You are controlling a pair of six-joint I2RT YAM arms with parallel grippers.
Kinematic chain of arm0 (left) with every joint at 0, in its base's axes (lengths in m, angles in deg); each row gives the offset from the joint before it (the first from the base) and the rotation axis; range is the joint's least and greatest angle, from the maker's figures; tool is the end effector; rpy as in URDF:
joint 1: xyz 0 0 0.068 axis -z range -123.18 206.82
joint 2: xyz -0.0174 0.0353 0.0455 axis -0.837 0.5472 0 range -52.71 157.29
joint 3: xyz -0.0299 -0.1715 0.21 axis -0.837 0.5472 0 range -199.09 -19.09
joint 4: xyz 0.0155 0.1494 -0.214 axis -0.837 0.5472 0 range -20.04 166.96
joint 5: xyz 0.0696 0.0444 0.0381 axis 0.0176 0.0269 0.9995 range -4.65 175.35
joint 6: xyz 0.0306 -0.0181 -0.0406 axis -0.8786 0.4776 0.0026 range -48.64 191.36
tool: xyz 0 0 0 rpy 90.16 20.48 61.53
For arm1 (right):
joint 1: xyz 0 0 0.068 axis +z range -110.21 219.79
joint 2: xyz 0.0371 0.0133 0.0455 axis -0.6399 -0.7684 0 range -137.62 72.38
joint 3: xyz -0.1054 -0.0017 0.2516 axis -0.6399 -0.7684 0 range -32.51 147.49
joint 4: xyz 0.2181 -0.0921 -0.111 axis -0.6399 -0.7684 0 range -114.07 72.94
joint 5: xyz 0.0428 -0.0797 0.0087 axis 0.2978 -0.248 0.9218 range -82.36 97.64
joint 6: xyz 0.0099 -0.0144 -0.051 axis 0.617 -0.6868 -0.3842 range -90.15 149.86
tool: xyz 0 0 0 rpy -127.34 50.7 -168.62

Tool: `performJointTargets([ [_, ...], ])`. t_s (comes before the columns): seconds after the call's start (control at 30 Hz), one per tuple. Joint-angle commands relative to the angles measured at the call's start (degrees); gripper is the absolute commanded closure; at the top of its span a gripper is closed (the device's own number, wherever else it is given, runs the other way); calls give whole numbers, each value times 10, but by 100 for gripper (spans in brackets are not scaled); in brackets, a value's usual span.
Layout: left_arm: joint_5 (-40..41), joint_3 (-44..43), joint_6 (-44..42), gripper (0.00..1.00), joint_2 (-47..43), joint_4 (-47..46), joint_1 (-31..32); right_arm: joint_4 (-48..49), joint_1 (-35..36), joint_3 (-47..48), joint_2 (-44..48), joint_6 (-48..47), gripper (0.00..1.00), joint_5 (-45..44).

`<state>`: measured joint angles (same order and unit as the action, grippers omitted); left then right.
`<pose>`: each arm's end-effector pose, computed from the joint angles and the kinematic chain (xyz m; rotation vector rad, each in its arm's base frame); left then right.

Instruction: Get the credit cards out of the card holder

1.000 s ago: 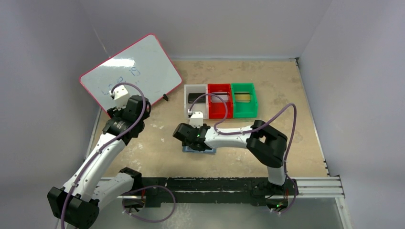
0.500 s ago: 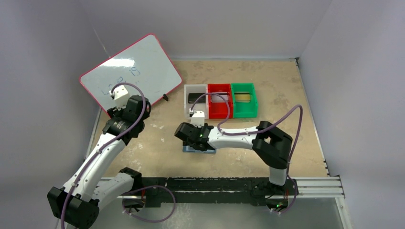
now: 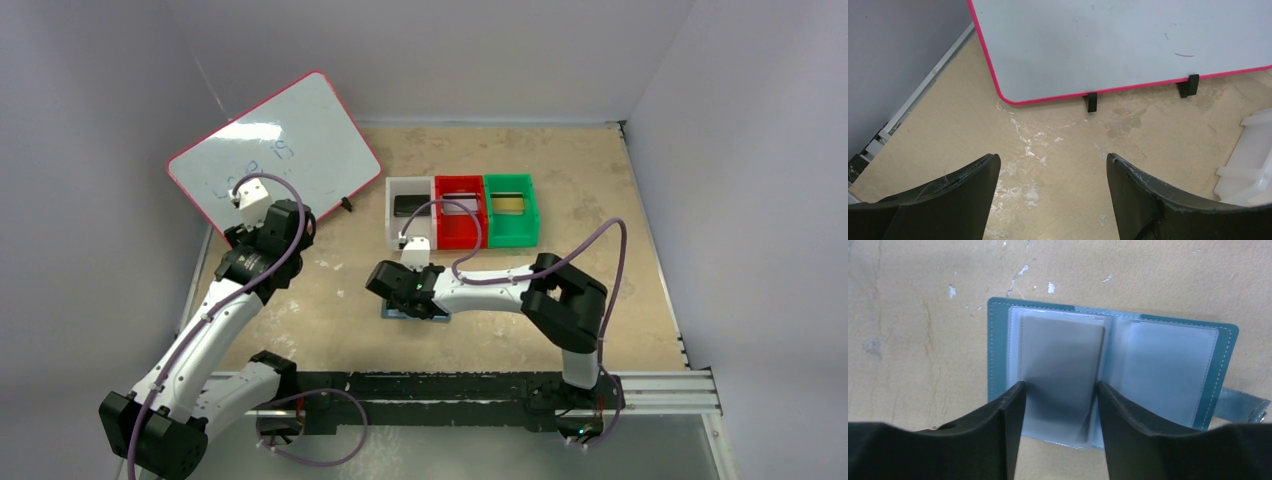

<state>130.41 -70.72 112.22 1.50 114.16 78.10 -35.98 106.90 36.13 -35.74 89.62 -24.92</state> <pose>0.1778 -0.0423 0.3043 -0.6971 2.0103 0.3168 0.1668 0.3463 0.1664 0.0439 2.3909 0.2920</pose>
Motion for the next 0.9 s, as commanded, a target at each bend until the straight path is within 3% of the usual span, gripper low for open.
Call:
performJointTargets([
  [0.0,2,0,-7,23,-4,-14,-4,-7,2,8,-18,8,49,4],
  [0.3,0,0,-8,23,-2,-14,-3,89,-16,-69,27,4,76,48],
  [0.47,-4,0,-9,23,2,-15,-4,162,-38,-114,44,-9,100,99],
  [0.87,-15,0,-12,23,11,-18,-3,176,-53,-137,88,-33,100,92],
])
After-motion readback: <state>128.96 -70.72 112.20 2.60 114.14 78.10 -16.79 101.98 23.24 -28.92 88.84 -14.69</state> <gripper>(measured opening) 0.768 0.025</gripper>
